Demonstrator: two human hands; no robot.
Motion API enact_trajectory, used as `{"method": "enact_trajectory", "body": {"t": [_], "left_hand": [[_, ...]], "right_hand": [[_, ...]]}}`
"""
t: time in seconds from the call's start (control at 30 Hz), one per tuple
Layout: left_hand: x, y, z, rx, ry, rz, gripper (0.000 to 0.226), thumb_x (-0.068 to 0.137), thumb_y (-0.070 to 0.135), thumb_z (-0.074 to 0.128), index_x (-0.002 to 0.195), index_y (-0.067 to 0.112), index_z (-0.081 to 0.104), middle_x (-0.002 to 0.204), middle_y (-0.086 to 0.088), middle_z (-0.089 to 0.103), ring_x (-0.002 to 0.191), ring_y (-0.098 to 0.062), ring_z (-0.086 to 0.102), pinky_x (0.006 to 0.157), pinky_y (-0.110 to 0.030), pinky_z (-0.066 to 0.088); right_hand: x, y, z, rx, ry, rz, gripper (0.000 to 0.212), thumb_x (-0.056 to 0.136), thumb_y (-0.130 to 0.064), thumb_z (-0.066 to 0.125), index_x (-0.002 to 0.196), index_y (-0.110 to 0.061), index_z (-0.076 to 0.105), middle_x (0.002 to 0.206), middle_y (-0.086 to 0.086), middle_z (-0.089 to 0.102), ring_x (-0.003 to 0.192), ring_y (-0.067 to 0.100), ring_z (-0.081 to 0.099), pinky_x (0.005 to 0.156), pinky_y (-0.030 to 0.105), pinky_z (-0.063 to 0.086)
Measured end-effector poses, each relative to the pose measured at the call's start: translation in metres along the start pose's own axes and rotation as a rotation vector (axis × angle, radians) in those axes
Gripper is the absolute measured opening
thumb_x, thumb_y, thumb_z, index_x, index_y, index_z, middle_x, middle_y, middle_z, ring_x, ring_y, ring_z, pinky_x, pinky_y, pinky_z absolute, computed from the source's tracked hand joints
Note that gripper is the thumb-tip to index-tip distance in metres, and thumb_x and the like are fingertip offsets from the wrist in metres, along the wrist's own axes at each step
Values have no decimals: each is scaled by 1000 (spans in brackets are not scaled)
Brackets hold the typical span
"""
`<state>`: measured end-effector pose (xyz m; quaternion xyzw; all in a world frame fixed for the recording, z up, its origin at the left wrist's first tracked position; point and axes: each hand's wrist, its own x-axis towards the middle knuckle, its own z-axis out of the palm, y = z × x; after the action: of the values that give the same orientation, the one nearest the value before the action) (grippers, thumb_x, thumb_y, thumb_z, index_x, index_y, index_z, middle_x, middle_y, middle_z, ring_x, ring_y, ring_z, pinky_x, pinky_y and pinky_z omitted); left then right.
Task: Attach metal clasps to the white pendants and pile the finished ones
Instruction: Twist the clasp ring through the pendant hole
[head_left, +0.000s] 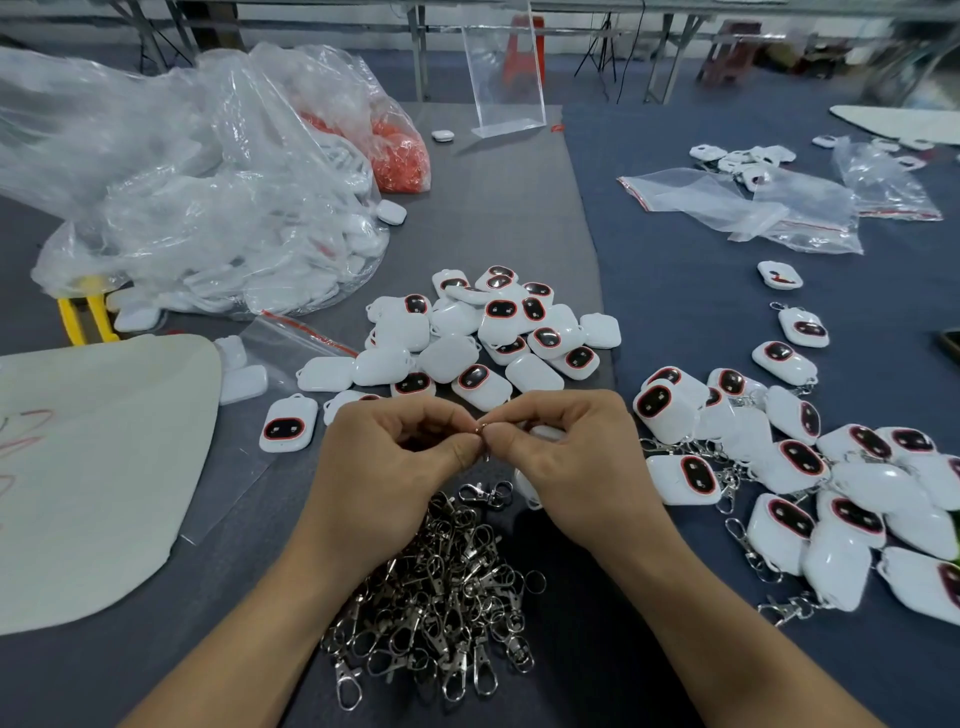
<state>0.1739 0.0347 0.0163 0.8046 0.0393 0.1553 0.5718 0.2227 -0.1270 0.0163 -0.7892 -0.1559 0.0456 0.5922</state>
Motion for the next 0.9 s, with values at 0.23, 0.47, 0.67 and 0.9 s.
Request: {"method": "enact_trajectory", "body": {"t": [0.23,0.47,0.67,0.9], "left_hand": [[-3,4,3,71,63,41,25,76,4,82,72,28,78,65,4,72,60,-22,65,58,-33,52],[-4,2,2,146,41,83,21,76,12,82,75,33,78,70,10,73,61,-16,66,58,-35,53],[-3,-3,1,117,5,50,17,67,22,74,74,38,77,64,10,71,51,-2,52,49,-21,45],[-2,-1,0,93,-38,70,14,67,13,72,67,26,76,58,11,65,51,2,48,51,-12,38]], "right_hand": [[-3,1,-1,-80,29,-28,21,79,-12,83,72,-31,79,65,-11,72,62,3,67,56,18,53],[-4,3,2,-112,76,-18,21,81,-12,82,74,-32,79,68,-14,74,67,4,70,65,24,59],[-3,2,-1,-119,43,-24,19,84,-14,81,83,-32,82,79,-22,76,83,-2,72,80,22,59],[-3,2,-1,-86,5,-44,23,84,-11,81,84,-34,82,79,-20,77,83,-3,72,83,17,56]]}}
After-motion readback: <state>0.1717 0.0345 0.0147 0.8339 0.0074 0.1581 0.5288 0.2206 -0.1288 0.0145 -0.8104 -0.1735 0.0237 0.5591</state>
